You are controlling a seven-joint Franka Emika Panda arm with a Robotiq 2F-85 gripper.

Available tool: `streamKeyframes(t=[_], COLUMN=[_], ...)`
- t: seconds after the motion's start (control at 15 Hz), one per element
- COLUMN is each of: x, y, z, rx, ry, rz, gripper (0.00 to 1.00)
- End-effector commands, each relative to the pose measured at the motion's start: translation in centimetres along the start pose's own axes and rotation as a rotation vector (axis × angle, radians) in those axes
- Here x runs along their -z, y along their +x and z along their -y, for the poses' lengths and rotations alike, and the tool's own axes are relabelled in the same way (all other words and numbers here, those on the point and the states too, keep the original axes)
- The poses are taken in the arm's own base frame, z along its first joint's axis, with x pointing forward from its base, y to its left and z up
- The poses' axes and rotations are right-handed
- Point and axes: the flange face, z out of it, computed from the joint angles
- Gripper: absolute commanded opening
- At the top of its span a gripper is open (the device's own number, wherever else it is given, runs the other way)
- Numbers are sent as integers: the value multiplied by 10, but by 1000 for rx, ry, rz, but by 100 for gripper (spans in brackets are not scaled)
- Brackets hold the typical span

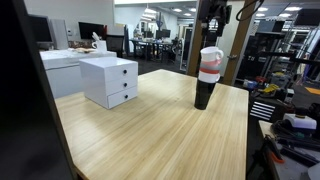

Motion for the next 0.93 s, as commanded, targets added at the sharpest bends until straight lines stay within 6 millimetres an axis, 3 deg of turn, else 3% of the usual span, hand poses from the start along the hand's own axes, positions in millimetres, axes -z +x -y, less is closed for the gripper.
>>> streamKeyframes(t=[0.0, 0.6, 0.67, 0.87], x=[0, -16, -15, -16], y=[-14, -25, -15, -18], z=[13, 46, 45, 48], rx=[91, 284, 238, 254], ry=[40, 92, 78, 78], rz=[-118, -242, -213, -219], gripper=[100, 100, 100, 100])
